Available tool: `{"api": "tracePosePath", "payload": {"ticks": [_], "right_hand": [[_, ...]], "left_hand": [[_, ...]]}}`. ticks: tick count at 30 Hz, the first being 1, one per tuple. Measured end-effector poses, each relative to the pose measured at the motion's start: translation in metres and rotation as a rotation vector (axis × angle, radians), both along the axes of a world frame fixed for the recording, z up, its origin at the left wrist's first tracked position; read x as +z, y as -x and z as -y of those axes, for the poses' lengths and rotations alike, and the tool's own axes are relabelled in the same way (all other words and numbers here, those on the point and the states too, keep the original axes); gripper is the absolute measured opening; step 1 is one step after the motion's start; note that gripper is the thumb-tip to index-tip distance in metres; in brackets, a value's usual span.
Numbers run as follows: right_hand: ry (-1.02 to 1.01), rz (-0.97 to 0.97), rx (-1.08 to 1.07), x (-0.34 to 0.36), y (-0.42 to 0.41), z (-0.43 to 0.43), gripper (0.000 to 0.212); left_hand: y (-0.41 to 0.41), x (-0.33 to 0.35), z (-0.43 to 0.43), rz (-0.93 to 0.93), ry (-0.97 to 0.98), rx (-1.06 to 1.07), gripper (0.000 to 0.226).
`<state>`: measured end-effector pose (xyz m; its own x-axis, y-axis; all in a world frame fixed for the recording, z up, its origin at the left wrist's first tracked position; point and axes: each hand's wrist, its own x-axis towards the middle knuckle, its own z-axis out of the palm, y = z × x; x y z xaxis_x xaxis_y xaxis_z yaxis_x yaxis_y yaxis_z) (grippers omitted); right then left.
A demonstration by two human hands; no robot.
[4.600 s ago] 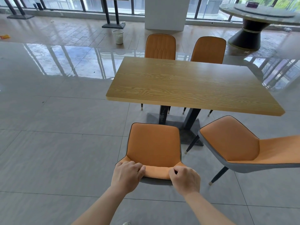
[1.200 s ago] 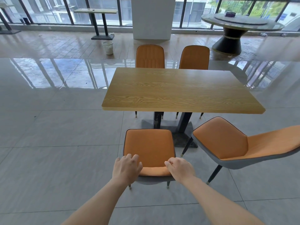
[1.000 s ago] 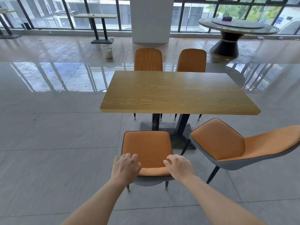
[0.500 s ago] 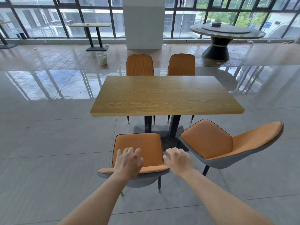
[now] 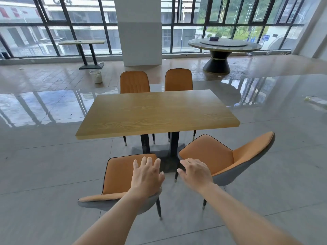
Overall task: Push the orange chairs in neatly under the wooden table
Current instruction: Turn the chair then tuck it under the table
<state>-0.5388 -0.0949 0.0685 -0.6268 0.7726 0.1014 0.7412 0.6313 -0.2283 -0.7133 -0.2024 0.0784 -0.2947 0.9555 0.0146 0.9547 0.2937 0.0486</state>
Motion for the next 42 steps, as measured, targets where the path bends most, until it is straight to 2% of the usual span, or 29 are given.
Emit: {"api": "tracePosePath", "payload": {"ticks": [9, 23, 37, 42], "right_hand": [[-0.067, 0.015, -0.124, 0.009, -0.030, -0.041, 0.039], [-0.054, 0.005, -0.377, 0.028, -0.118, -0.110, 0.041], [-0.085, 0.052, -0.282, 0.014, -0.277, -0.218, 0.034], [-0.065, 0.066, -0.248, 0.005, -0.310, -0.250, 0.032]], "left_hand": [[-0.035, 0.007, -0.066, 0.028, -0.044, -0.134, 0.057], [-0.111, 0.021, -0.170, 0.070, -0.055, -0.341, 0.054], [-0.277, 0.002, -0.261, 0.048, -0.028, -0.269, 0.055], [-0.316, -0.006, -0.293, 0.068, 0.018, -0.258, 0.053]]}}
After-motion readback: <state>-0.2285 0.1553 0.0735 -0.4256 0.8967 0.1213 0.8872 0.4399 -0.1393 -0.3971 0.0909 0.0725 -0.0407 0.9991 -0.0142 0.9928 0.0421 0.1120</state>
